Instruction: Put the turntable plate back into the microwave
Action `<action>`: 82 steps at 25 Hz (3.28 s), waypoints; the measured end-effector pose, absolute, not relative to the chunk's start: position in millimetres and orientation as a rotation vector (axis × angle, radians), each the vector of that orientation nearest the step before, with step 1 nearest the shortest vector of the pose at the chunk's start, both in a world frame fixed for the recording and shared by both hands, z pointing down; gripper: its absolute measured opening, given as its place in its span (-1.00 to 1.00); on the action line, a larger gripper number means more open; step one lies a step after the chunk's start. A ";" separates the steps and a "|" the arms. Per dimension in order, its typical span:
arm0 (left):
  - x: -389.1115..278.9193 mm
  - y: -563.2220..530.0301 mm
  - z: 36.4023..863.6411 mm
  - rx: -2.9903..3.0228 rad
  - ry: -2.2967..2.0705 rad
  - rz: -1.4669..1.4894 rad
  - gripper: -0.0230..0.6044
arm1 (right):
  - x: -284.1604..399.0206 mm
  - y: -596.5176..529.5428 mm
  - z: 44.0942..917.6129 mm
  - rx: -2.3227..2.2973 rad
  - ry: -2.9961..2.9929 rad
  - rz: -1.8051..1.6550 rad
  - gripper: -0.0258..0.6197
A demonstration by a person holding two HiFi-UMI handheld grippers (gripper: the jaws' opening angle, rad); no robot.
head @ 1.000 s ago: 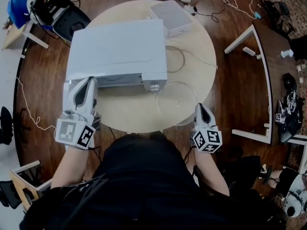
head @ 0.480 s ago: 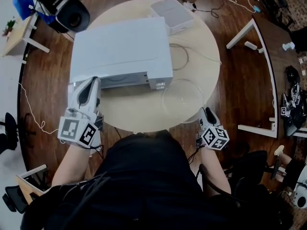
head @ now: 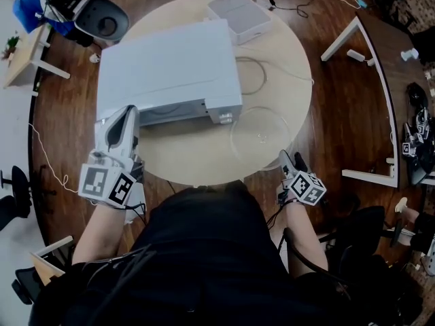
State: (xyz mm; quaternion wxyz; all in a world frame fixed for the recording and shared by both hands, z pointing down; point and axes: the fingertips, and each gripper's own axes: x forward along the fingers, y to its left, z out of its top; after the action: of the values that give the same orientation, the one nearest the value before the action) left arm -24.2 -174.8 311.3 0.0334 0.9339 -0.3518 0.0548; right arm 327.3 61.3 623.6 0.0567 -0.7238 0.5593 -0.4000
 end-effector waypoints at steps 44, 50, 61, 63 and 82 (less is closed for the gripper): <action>-28.8 -134.7 301.0 2.844 -1.257 0.337 -0.90 | 309.2 41.1 728.8 -1.804 1.519 -1.544 -0.02; -27.5 -134.9 300.4 2.839 -1.265 0.338 -0.90 | 308.1 42.4 727.1 -1.777 1.499 -1.533 -0.14; -17.5 -136.9 303.9 2.835 -1.233 0.326 -0.90 | 314.2 60.5 714.2 -1.742 1.465 -1.461 -0.45; -14.2 -136.6 305.3 2.836 -1.221 0.325 -0.90 | 314.5 62.1 710.8 -1.703 1.466 -1.449 -0.50; 8.9 -131.0 305.7 2.849 -1.170 0.314 -0.90 | 316.6 81.1 697.3 -1.477 1.362 -1.379 -0.79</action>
State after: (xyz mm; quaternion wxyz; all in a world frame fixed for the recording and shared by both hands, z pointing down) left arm 8.9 -131.0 305.7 0.0230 0.9200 -0.3780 0.1013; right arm 316.6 81.1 697.3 0.3450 -0.5687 0.5247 -0.5312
